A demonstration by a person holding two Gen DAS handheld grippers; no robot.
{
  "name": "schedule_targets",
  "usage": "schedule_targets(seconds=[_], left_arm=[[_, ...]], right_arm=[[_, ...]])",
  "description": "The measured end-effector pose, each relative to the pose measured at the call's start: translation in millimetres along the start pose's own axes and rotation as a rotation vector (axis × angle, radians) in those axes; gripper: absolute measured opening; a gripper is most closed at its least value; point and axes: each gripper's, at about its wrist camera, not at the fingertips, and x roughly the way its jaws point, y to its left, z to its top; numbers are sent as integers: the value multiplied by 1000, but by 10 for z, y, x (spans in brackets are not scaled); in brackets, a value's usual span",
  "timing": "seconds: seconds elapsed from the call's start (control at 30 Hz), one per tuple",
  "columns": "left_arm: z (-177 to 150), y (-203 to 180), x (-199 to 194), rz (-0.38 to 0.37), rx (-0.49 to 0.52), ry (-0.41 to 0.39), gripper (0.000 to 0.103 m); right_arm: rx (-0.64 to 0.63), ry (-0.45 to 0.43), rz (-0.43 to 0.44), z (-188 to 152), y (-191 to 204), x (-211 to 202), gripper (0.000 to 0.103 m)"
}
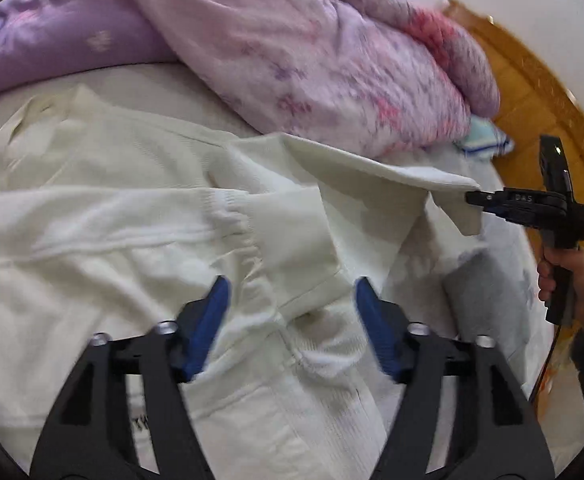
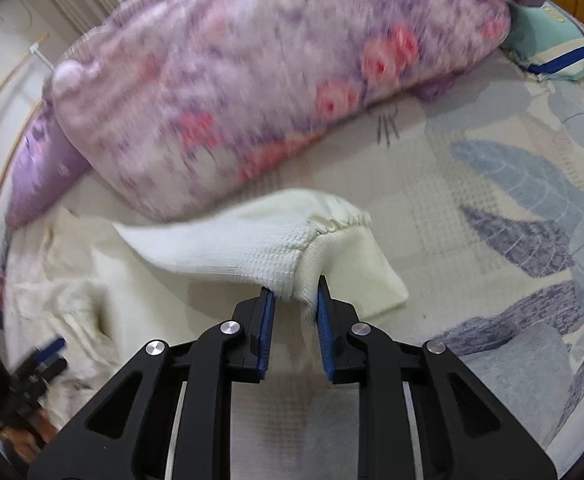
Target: Fold large clothes
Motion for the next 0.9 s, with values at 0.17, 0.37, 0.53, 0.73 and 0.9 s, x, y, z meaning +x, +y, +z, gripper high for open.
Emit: schedule_targets(seconds=[0.17,0.37,0.53,0.73,0.9], left_arm=[[-107,399,-180,140,-128,29,81],[-198,917,-558,270,-187,97,81],[-75,1284,-1016,260,-243,114,81],[-11,1666,-1525,128,-371,76,84],[-78,1976,-1917,13,-465,-23,90]], right_arm=[[71,-85,121,190,117,-617,17],[111,-61,306,365,688,-1146,17],[102,49,467,412,1499,-1405,17],[29,274,624,215,2950,-1167,17],[62,426,664,-184,3958,-302,25]])
